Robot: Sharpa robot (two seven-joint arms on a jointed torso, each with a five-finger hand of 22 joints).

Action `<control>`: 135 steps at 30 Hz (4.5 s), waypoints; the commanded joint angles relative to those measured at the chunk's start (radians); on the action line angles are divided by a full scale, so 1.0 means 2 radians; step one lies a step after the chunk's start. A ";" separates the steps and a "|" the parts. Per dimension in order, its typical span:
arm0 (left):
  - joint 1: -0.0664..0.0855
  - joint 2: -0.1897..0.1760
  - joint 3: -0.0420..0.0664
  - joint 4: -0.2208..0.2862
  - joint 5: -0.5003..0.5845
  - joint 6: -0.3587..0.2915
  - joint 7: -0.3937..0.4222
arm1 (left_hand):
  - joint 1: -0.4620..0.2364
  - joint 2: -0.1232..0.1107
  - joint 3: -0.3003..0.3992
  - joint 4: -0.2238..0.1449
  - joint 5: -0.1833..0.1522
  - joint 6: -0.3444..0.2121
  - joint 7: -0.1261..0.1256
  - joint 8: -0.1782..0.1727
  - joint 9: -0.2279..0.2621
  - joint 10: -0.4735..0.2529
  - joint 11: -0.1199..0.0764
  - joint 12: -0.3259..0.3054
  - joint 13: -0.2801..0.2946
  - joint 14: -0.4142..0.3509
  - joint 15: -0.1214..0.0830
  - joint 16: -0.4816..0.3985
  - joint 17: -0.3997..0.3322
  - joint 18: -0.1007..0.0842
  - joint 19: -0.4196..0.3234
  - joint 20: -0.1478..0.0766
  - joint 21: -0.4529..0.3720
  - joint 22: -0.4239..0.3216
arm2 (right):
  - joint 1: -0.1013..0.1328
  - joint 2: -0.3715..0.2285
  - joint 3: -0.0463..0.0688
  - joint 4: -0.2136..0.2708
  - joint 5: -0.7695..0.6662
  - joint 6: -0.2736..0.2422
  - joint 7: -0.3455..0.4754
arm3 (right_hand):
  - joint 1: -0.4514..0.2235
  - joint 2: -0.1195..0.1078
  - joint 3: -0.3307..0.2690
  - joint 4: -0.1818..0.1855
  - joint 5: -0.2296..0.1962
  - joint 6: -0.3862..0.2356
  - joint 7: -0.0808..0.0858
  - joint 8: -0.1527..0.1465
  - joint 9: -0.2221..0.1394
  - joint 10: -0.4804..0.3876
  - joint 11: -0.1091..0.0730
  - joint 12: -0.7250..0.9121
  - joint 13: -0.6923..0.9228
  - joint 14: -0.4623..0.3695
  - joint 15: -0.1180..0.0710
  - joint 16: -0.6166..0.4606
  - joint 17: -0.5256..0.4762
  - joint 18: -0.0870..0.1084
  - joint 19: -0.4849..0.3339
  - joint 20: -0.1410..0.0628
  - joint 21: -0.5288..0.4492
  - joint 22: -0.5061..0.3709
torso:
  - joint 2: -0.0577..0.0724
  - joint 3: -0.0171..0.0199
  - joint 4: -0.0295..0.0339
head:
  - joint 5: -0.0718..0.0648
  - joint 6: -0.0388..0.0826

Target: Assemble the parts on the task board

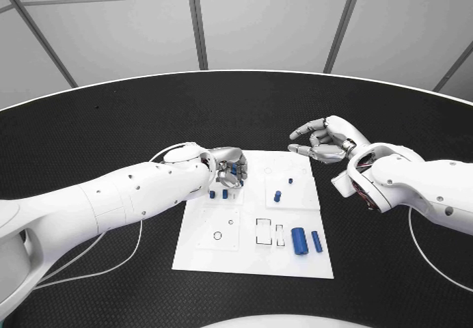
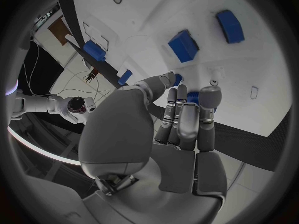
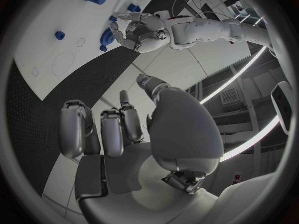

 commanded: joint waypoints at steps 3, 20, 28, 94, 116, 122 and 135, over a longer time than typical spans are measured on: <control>-0.001 0.001 0.000 -0.003 0.000 0.005 -0.003 | -0.005 0.003 -0.002 -0.002 -0.003 0.005 0.000 0.001 0.000 0.004 -0.001 -0.001 0.000 0.004 0.000 0.003 0.000 -0.005 0.004 -0.001 0.003 0.002 | 0.000 0.000 0.000 0.000 0.000 0.000 0.000 | -0.003 -0.001 0.000 0.003 0.003 -0.003 -0.001 0.002 -0.001 0.000 -0.001 0.001 0.043 0.041 -0.004 -0.001 0.082 0.005 0.011 -0.004 -0.001 0.026 | 0.000 0.0003 0.0000 | 0.000 0.000; -0.007 0.007 0.000 -0.010 0.000 0.008 -0.012 | -0.023 -0.003 -0.017 0.004 -0.004 0.003 0.000 -0.002 -0.002 0.001 0.000 -0.002 0.000 0.007 0.000 0.004 0.001 -0.006 0.006 -0.001 0.007 0.007 | 0.000 0.001 0.000 -0.001 0.000 0.001 0.000 | -0.003 -0.001 0.000 0.003 0.003 -0.003 -0.001 0.002 -0.001 0.000 -0.001 0.001 0.043 0.041 -0.004 -0.001 0.082 0.005 0.011 -0.004 -0.001 0.026 | 0.001 0.0003 0.0001 | -0.001 -0.001; -0.007 0.008 0.000 -0.011 0.000 0.011 -0.020 | -0.033 -0.005 -0.028 0.009 -0.005 0.001 0.000 -0.003 -0.003 -0.001 0.001 -0.002 0.000 0.008 0.001 0.004 0.000 -0.006 0.006 0.000 0.008 0.007 | 0.000 0.001 0.000 -0.001 0.000 0.001 0.000 | -0.003 -0.001 0.000 0.003 0.003 -0.003 -0.001 0.002 -0.001 0.000 -0.001 0.001 0.043 0.041 -0.004 -0.001 0.082 0.005 0.011 -0.004 -0.001 0.026 | 0.000 0.0001 0.0001 | -0.001 -0.002; -0.007 -0.033 0.000 0.044 0.043 -0.061 0.029 | -0.038 -0.006 -0.034 -0.002 -0.009 -0.004 0.007 -0.018 -0.012 -0.004 0.007 -0.024 -0.010 -0.009 0.006 -0.009 -0.060 -0.003 -0.007 0.005 0.001 -0.006 | 0.000 0.000 0.000 -0.003 0.000 0.003 -0.001 | 0.000 0.000 0.001 0.002 0.005 -0.002 -0.001 0.004 -0.001 -0.001 -0.002 0.000 0.041 0.041 -0.004 -0.001 0.082 0.005 0.011 -0.005 -0.002 0.025 | -0.001 0.0002 0.0000 | -0.004 0.001; -0.007 -0.019 0.000 0.052 0.049 -0.060 0.040 | -0.034 -0.009 -0.048 -0.002 -0.007 -0.006 0.007 -0.017 -0.013 -0.008 0.008 -0.026 -0.013 -0.022 0.007 -0.015 -0.090 0.001 -0.018 0.006 -0.013 -0.031 | 0.000 0.000 0.000 -0.003 -0.022 0.004 -0.003 | 0.001 0.000 0.002 0.001 0.005 -0.002 -0.001 0.004 -0.001 -0.002 -0.002 -0.001 0.041 0.041 -0.004 -0.001 0.081 0.005 0.011 -0.005 -0.001 0.026 | 0.001 0.0000 -0.0001 | -0.015 0.005; -0.008 -0.008 0.000 0.048 0.038 -0.054 0.036 | -0.026 -0.004 -0.047 -0.005 -0.006 -0.004 0.005 -0.015 -0.013 -0.008 0.007 -0.024 -0.012 -0.022 0.006 -0.015 -0.090 0.001 -0.018 0.005 -0.013 -0.030 | 0.000 0.000 0.000 -0.002 -0.024 0.004 -0.003 | 0.001 0.000 0.002 0.001 0.005 -0.002 -0.001 0.005 -0.001 -0.002 -0.002 -0.001 0.040 0.041 -0.004 -0.002 0.081 0.005 0.011 -0.005 -0.002 0.026 | 0.001 0.0000 -0.0001 | -0.017 0.005; -0.008 0.004 0.000 0.048 0.010 -0.005 0.012 | -0.008 0.011 -0.030 -0.018 -0.006 0.017 -0.003 -0.004 -0.009 0.013 -0.004 -0.001 0.001 -0.008 -0.003 -0.003 -0.070 -0.005 0.002 -0.003 0.009 0.005 | 0.000 0.001 0.000 -0.002 -0.024 0.005 -0.004 | 0.001 0.001 0.003 0.002 0.005 -0.001 -0.001 0.005 -0.001 -0.001 -0.002 0.000 0.041 0.041 -0.004 -0.001 0.082 0.005 0.011 -0.005 -0.001 0.026 | 0.001 -0.0002 0.0003 | -0.020 0.002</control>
